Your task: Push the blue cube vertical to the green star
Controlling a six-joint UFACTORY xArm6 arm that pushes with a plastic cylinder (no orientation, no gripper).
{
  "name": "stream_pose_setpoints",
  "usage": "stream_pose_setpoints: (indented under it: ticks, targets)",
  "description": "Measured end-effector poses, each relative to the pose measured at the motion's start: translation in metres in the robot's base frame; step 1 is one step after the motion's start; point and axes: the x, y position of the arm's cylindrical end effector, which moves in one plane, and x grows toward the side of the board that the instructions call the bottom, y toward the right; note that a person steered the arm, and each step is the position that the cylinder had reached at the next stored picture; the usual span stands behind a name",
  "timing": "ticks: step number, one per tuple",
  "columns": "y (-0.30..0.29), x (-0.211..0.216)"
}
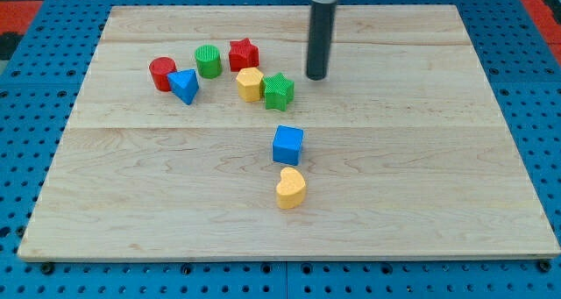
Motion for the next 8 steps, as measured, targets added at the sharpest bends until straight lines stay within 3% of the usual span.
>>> stream_pose_setpoints:
  ticks: [2,4,5,6,8]
  targets:
    - [-0.031,0.029]
    - [0.036,0.041]
    - [0.099,0.088]
    - [0.071,0.14]
    - [-0.003,0.13]
